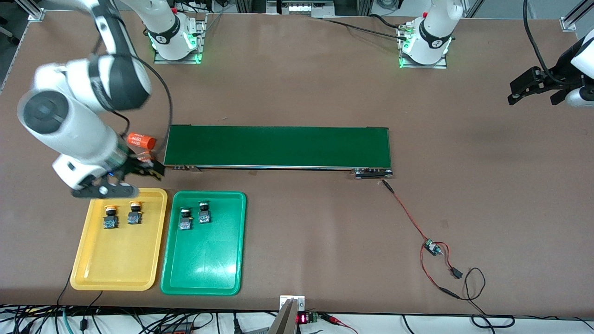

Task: Sort buttons by color to trays
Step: 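Release the button into the green tray with the right gripper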

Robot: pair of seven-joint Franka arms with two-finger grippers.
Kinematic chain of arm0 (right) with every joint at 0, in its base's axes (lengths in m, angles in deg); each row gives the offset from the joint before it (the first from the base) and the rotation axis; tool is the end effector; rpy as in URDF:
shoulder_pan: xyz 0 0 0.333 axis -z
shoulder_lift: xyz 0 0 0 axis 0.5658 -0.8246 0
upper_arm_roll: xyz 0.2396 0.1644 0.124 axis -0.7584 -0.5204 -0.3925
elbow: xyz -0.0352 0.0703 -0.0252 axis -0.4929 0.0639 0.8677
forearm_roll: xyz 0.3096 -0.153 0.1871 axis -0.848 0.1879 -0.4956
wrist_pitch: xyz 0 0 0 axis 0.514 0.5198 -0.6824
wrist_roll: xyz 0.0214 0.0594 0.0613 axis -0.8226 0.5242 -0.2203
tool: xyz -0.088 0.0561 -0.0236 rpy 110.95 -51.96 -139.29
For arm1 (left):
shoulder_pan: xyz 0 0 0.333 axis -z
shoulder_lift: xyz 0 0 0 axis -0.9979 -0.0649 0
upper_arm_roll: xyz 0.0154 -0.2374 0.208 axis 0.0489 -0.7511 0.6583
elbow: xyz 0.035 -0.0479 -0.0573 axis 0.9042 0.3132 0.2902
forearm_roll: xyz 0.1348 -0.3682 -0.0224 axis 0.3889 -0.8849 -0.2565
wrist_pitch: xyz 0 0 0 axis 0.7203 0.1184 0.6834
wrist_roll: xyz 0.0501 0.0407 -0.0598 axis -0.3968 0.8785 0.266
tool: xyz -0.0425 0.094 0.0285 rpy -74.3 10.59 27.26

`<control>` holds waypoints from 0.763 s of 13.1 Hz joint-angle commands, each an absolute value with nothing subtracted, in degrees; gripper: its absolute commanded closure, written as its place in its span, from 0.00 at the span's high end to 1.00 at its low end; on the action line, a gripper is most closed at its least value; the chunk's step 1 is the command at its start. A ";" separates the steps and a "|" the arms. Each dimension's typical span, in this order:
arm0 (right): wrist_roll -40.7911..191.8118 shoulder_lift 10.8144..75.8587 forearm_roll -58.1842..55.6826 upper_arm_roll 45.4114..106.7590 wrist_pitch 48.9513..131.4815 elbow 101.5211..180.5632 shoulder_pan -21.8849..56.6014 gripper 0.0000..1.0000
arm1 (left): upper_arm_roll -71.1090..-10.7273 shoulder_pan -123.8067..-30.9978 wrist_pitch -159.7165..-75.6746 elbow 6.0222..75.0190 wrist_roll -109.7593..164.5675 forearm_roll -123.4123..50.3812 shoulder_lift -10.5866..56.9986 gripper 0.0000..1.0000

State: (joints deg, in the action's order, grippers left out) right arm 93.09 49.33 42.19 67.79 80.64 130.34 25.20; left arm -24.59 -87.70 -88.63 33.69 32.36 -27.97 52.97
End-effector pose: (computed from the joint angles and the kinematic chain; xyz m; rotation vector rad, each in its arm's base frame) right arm 0.6425 0.1247 0.4792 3.0498 0.0316 0.0357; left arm 0.5278 -0.0059 0.6381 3.1362 0.0274 -0.0200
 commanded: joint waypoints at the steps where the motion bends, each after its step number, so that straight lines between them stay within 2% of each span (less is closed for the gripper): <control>1: 89.78 55.36 40.69 67.38 76.48 132.46 28.21 1.00 | -24.79 -88.03 -87.81 31.78 32.98 -28.14 52.52 1.00; 6: 83.46 61.69 38.06 67.03 69.71 132.63 34.53 1.00 | -24.79 -88.03 -87.81 31.42 32.98 -28.14 52.43 1.00; 10: 82.56 68.11 35.95 67.03 65.48 135.27 36.39 1.00 | -24.79 -88.03 -87.81 31.34 33.06 -28.23 52.52 1.00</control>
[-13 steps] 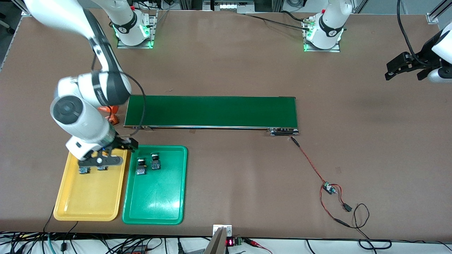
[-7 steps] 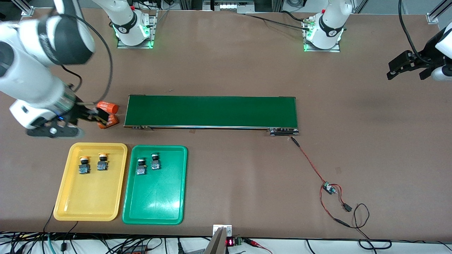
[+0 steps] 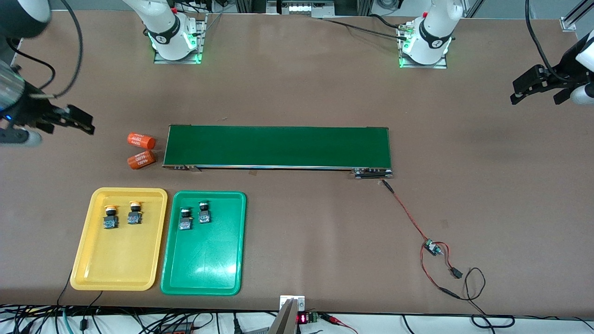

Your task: Sort buttons by color to trays

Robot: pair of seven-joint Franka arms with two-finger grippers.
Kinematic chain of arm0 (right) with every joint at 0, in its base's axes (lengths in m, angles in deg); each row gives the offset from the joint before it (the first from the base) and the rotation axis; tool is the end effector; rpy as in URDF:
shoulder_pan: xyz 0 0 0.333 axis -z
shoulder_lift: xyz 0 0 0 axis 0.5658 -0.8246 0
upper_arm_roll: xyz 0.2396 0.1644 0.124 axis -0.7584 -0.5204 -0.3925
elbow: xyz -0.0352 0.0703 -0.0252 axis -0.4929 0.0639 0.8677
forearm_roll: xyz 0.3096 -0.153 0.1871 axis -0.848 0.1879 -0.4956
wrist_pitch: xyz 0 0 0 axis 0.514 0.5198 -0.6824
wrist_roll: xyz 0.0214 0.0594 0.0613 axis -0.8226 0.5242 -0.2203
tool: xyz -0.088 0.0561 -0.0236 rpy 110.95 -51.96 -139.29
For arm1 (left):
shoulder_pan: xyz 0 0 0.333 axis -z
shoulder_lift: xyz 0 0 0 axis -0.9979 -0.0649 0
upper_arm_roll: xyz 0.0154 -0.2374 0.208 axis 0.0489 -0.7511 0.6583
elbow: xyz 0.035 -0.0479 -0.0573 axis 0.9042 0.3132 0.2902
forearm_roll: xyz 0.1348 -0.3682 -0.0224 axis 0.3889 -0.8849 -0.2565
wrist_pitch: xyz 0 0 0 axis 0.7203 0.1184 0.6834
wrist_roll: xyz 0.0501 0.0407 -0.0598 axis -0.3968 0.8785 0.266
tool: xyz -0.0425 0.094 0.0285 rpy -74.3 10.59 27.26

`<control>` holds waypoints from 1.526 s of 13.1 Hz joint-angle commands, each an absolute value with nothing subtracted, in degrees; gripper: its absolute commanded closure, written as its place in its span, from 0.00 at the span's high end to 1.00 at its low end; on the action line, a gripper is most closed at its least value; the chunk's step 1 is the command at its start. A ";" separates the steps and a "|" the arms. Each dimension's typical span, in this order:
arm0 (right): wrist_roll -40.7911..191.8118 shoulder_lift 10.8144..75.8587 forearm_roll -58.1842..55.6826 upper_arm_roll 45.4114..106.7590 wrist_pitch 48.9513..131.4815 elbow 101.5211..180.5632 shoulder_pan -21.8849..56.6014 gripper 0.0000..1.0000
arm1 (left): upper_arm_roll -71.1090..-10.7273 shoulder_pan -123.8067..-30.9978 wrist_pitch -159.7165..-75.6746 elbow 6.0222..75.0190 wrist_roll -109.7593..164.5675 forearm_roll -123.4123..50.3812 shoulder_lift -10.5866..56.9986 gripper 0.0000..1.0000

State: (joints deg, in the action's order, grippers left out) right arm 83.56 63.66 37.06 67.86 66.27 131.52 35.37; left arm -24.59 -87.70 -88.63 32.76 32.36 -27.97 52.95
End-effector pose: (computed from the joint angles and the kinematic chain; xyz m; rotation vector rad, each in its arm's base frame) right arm 0.5732 0.0152 0.6011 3.1193 -0.0301 -0.0272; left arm 0.5281 -0.0060 0.6455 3.1360 0.0273 0.0049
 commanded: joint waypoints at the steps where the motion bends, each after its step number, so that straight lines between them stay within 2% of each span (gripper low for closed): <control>1: 82.56 68.90 35.95 67.03 64.87 135.62 36.39 1.00 | -24.70 -88.03 -87.81 31.34 33.06 -28.23 52.61 1.00; 5: 82.56 70.32 35.95 67.03 63.02 136.59 36.92 1.00 | -24.61 -88.03 -87.54 31.34 33.06 -28.23 52.61 1.00; 17: 82.83 68.30 36.56 66.95 65.91 138.08 37.97 1.00 | -24.53 -88.03 -87.46 31.25 32.89 -28.23 52.61 1.00; 20: 82.83 67.86 37.34 65.11 66.44 138.00 37.80 1.00 | -24.35 -88.03 -87.37 31.25 32.98 -28.31 52.61 1.00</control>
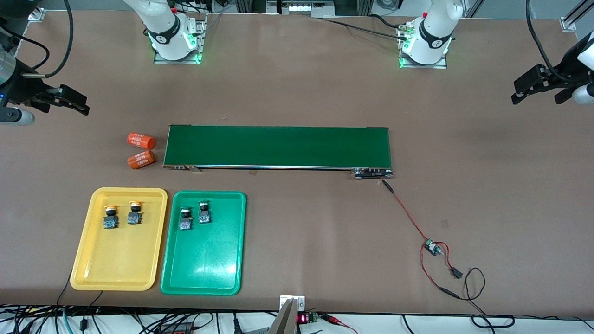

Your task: Sort buttons by color to trays

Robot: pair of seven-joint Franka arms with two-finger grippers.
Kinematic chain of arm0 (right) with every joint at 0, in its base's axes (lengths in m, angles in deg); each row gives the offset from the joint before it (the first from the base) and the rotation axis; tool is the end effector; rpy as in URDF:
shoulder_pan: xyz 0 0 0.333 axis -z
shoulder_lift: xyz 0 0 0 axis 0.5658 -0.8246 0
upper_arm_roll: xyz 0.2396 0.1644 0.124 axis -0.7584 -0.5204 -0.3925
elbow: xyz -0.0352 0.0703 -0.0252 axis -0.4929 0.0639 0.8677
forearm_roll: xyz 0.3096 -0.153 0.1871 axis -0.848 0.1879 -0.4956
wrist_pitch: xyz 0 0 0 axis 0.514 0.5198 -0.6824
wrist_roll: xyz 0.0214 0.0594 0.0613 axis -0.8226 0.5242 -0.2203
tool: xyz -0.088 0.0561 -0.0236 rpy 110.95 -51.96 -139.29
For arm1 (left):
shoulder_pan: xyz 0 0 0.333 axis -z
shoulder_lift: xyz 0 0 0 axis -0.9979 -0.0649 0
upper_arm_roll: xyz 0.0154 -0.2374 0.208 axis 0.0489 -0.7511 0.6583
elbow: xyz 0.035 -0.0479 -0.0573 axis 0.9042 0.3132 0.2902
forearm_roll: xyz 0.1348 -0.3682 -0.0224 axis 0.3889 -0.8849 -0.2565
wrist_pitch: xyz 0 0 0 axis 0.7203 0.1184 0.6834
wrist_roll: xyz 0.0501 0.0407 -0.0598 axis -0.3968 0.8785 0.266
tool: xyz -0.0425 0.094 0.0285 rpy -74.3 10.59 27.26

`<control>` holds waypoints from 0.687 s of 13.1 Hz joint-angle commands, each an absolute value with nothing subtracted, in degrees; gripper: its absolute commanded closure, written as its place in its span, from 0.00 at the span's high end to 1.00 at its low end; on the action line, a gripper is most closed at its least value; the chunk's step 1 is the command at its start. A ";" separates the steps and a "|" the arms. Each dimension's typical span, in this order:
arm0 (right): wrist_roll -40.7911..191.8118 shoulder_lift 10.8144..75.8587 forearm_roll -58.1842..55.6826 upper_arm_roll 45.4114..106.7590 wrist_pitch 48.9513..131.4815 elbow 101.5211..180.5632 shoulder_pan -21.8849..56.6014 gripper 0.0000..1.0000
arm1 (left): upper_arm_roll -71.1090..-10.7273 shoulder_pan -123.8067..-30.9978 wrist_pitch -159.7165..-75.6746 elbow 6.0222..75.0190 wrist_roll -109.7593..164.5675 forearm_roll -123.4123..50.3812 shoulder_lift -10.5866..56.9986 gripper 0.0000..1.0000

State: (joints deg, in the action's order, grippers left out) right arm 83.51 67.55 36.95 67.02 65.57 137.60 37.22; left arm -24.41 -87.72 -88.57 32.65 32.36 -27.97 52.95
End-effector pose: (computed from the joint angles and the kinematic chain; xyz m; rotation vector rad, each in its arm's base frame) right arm 0.5487 0.0059 0.5881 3.1142 -0.0557 -0.1061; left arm 0.5281 -0.0041 0.6463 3.1357 0.0327 0.0063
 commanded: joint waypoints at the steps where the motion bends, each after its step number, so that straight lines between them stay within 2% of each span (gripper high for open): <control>1: 83.18 67.51 37.79 64.40 66.79 138.00 37.88 1.00 | -24.26 -88.03 -87.37 31.25 32.89 -28.23 52.61 1.00; 9: 83.62 66.62 37.62 64.22 68.02 137.12 37.62 1.00 | -24.18 -88.03 -87.28 31.25 32.89 -28.31 52.69 1.00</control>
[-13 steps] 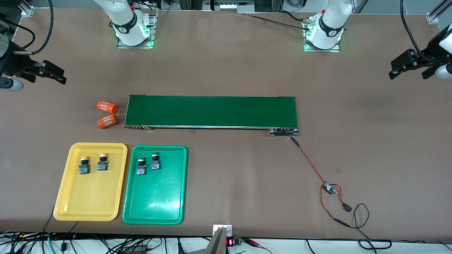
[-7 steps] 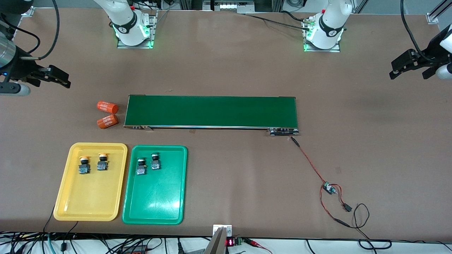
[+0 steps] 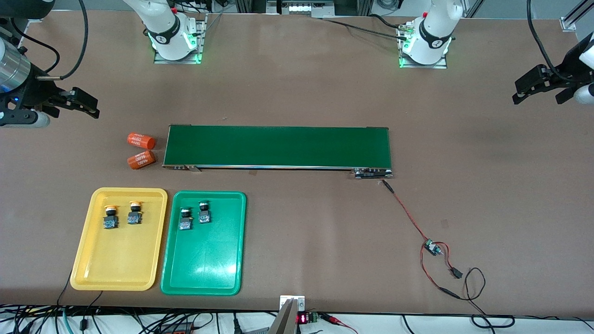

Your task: Sort buttons by color to trays

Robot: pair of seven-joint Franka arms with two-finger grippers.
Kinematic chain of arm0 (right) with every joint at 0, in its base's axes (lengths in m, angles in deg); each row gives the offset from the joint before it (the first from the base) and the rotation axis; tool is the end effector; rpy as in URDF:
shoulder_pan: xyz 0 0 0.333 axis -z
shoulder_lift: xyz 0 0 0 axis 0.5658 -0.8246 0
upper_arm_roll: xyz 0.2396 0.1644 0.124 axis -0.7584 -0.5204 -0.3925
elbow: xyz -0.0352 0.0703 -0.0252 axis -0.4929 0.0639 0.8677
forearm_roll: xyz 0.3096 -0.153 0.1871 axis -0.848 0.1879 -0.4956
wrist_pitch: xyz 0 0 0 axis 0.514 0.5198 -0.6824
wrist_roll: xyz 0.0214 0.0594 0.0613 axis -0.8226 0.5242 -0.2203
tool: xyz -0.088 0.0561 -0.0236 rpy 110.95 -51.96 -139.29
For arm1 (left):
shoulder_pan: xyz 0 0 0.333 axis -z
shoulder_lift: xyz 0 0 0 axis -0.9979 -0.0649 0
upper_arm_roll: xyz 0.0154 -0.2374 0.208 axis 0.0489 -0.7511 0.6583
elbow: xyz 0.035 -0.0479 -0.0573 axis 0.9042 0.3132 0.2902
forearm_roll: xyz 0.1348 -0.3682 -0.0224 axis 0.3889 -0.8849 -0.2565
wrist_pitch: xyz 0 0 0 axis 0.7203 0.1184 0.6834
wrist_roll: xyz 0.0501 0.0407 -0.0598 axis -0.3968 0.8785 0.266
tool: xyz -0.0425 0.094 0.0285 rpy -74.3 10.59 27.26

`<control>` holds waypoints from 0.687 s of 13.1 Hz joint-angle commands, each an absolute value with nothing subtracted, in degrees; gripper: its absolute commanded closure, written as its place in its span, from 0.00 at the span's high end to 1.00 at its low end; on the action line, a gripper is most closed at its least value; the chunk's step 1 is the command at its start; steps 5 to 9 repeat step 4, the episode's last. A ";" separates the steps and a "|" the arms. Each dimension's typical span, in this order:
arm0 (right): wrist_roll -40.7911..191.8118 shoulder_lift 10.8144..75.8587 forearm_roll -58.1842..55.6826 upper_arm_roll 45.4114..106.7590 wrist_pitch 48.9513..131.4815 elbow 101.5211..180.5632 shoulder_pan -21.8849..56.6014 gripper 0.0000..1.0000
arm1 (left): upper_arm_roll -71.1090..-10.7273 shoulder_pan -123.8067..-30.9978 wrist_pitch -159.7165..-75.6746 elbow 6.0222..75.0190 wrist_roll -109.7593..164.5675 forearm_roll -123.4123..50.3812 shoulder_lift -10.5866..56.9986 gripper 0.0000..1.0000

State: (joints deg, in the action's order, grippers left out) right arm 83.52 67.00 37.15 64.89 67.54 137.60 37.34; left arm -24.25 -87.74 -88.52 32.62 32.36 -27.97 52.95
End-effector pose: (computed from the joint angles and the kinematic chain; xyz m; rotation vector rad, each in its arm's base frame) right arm 0.5545 0.0250 0.5856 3.1129 -0.0002 -0.0665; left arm 0.5280 -0.0023 0.6465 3.1355 0.0376 0.0057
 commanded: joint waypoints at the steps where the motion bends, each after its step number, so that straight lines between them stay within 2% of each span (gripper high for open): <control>1: 83.62 66.62 37.62 64.22 68.02 137.12 37.27 1.00 | -24.17 -88.03 -87.19 31.25 32.80 -28.31 52.78 1.00; 9: 83.71 66.62 37.53 64.31 68.11 137.03 36.39 1.00 | -24.35 -88.03 -87.19 31.16 32.80 -28.31 52.78 1.00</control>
